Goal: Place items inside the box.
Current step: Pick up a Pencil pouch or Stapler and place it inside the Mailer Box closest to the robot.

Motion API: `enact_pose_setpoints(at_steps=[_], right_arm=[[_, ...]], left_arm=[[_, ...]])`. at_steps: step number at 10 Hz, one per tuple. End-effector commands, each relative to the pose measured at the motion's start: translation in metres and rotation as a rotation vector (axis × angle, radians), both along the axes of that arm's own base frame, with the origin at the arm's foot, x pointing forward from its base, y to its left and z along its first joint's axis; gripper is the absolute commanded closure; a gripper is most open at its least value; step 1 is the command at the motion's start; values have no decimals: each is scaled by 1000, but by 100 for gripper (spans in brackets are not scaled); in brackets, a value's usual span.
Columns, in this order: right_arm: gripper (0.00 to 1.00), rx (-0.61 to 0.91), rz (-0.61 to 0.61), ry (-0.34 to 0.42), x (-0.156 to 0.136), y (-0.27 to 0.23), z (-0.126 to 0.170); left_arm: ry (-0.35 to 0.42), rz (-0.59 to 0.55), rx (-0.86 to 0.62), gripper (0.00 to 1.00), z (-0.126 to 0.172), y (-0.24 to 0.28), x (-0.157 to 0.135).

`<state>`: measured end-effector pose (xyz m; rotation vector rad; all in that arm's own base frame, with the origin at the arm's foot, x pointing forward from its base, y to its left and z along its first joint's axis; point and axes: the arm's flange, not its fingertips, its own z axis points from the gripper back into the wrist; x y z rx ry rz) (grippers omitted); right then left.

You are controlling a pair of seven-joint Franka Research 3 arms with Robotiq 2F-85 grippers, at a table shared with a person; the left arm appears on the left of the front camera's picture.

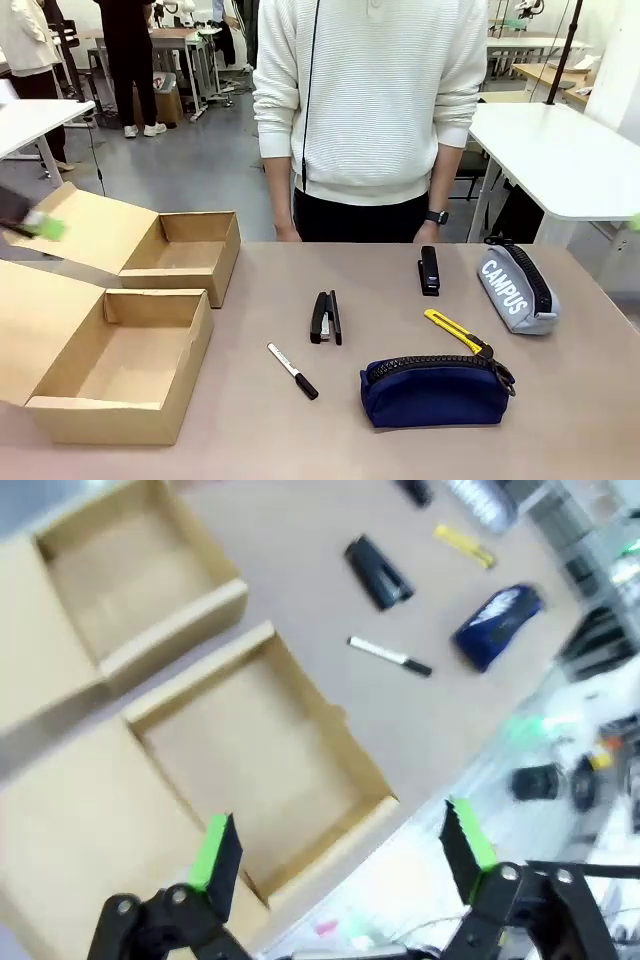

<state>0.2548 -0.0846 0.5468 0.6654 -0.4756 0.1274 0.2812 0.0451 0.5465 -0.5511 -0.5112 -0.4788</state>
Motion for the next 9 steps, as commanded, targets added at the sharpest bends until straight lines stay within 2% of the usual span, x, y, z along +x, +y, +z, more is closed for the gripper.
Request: enact_pose_setpoints(at_steps=[1,2,3,4,5,6,9], right_arm=[[0,350,-253,30,-21,-90,-65],[0,481,-399,39,-41,-129,-91],[0,566,-459,31,-54,-153,-108],[0,607,-509,39,-60,-165,-119],[0,562,-581,69,-58,-164,-127],[0,515,-473,99,-79,-183,-110],[0,515,-473,99,-79,-183,-110]], left_arm=[[88,213,-316,0,-57,86,0],[100,351,-499,0,-90,137,-13],[96,452,-637,0,-108,158,-24],[67,537,-712,0,-117,160,-31],[28,608,-756,0,-114,149,-21],[144,446,-551,0,-108,191,-41],[144,446,-551,0,-108,191,-41]])
